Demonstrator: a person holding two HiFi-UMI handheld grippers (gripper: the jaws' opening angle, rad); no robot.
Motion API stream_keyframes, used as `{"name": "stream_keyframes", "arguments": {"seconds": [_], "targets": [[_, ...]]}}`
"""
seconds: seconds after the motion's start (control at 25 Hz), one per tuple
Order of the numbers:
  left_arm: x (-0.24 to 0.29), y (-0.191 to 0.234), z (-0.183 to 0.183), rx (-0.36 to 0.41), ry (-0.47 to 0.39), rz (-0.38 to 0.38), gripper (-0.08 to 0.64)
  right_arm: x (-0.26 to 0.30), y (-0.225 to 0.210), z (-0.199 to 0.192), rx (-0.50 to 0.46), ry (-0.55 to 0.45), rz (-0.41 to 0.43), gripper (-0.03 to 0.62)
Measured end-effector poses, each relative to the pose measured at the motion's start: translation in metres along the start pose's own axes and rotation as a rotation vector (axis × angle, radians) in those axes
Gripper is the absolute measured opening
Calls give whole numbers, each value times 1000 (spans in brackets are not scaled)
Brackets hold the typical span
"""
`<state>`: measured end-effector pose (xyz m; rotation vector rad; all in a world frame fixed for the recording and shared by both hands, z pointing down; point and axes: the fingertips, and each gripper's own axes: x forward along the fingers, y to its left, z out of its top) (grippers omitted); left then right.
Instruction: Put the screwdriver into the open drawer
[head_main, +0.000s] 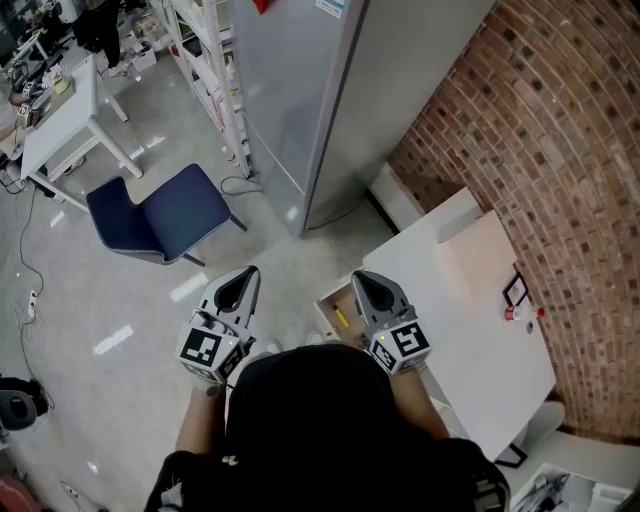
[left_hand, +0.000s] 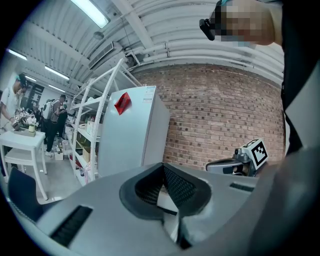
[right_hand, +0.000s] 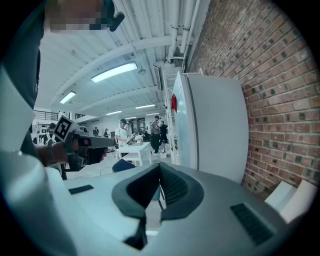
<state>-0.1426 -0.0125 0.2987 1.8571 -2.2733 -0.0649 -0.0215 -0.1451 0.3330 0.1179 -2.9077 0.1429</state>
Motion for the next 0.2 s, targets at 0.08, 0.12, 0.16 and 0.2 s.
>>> {"name": "stream_keyframes", "arguments": {"seconds": [0.08, 0.12, 0.16, 0.2], "targets": [[1, -3, 0, 2, 0, -3, 4, -2, -1, -1, 2, 3, 0, 11], [2, -4, -1, 4, 0, -6, 4, -3, -2, -2, 4, 4, 1, 11], [2, -5, -1, 6, -1, -8, 5, -4, -3, -2, 7, 5, 1, 11], [3, -6, -2, 7, 0, -10, 3, -5, -4, -2, 10, 6, 1, 11]]}}
